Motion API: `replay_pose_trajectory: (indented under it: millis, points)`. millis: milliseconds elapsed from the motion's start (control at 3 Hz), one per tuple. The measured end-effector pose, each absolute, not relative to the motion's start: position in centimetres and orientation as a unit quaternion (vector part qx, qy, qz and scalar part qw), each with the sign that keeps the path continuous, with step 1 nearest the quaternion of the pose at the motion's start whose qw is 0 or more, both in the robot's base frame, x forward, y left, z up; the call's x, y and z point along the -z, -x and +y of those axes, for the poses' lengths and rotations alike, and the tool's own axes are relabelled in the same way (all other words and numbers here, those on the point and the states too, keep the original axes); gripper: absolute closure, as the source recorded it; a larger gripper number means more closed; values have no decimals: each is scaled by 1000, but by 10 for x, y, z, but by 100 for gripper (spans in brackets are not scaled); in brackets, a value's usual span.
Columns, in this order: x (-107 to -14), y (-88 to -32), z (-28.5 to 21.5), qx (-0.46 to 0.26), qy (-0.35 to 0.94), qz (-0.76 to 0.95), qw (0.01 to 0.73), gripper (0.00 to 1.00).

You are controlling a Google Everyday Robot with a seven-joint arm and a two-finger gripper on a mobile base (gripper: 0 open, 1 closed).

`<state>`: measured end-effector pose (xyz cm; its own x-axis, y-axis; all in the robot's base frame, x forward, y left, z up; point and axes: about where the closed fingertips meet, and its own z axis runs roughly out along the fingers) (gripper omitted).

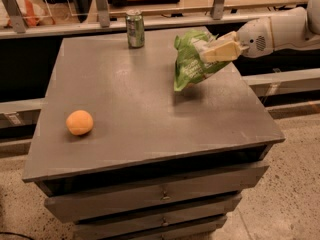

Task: Move green rice chip bag near orange

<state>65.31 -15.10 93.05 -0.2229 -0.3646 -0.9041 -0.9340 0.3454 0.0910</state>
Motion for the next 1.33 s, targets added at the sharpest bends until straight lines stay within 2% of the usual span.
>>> replay_pose_trajectory:
  millis: [333, 1000, 1333]
  points:
    - [-926, -599, -142, -380, 493, 703, 345, 100]
    - [-922, -587, -141, -391, 504, 698, 325, 100]
    - [-924, -578, -122, -417, 511, 683, 315, 100]
